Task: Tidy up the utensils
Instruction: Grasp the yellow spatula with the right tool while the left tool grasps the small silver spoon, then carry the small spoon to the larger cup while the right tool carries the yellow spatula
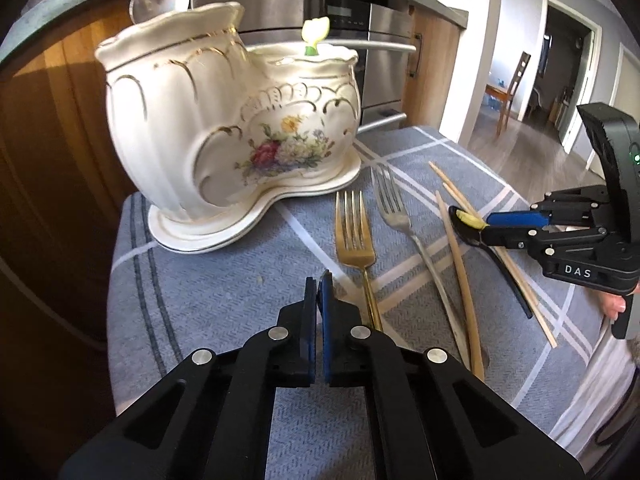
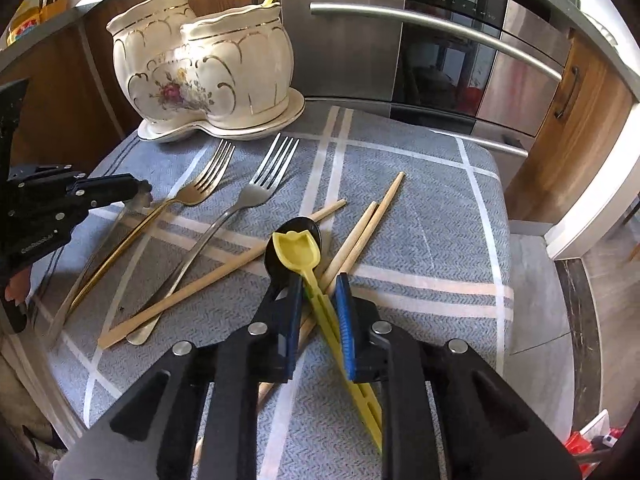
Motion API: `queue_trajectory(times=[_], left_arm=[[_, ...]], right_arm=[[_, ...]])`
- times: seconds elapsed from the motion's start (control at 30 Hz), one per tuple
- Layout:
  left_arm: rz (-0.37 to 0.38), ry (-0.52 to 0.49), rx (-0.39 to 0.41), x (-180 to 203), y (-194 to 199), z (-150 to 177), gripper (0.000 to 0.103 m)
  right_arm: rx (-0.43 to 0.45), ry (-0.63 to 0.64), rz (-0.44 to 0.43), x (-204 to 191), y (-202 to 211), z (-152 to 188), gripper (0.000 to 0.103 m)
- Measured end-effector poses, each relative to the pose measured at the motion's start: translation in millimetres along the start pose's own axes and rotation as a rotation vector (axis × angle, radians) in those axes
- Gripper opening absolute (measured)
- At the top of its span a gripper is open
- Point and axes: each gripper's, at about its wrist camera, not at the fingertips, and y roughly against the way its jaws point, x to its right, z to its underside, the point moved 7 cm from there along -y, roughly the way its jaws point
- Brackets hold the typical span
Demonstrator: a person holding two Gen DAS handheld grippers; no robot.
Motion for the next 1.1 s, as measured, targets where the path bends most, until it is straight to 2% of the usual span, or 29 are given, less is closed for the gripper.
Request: queue_trajectory(times=[0.23,0.63,0.87,1.1], left_arm=[[-0.008,0.018,0.069,-3.8,18.9,-8.7,0.003],[-0.079,0.048,0.298,-19.3,86.0,-32.4,0.003],[-0.151,0.047,0.414,-35.0,122.2,-46.0,0.002],[-0.204,0.019,0.526,-50.9,168.9,-76.9,0.002]], right_arm=[[0.071,-0.045,-0.020,7.5,16.1,-7.6,0.010],[0.263,-0.065,-0.048,-0.1,51.6,-26.2,0.010],[0.378,-0.076,-0.064,-5.9,68.5,-39.6,0.010],[0.500,-0.086,-0.086,-11.9,86.3,-79.8,0.010]])
